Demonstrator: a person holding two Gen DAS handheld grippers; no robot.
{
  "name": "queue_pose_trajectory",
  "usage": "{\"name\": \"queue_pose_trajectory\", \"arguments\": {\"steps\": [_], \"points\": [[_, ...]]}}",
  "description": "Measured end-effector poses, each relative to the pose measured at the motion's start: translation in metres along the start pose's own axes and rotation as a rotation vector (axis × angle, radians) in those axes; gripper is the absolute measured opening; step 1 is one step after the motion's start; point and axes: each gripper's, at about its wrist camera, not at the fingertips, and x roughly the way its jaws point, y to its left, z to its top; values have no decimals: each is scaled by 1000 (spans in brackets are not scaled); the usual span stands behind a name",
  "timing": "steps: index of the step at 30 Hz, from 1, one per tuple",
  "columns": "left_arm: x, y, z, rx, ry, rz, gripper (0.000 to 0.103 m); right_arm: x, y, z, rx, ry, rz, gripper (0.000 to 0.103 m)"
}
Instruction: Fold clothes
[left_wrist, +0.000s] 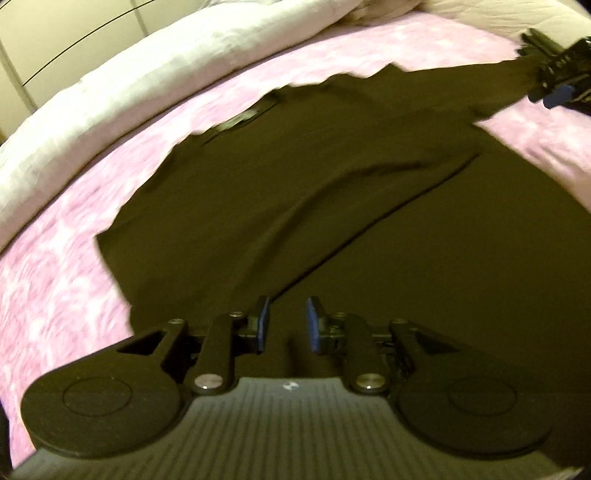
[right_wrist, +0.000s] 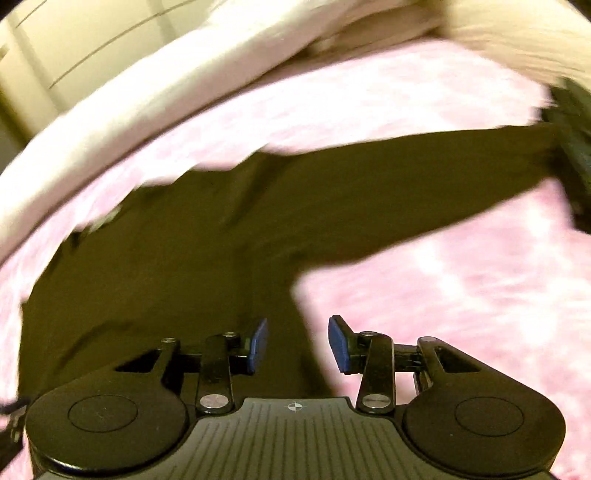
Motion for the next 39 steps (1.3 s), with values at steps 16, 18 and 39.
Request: {"name": "queue_pose_trajectory", "arguments": {"steps": [16, 18, 39], "points": [[6, -148, 112, 50, 88, 15, 31, 73, -185, 143, 106, -164, -225, 50], [11, -168, 124, 99, 95, 5, 31, 93, -188, 148, 55, -138, -302, 50], [-17, -121, 113, -29, 8, 91, 33, -7, -32, 189, -93, -491, 136, 3]]}}
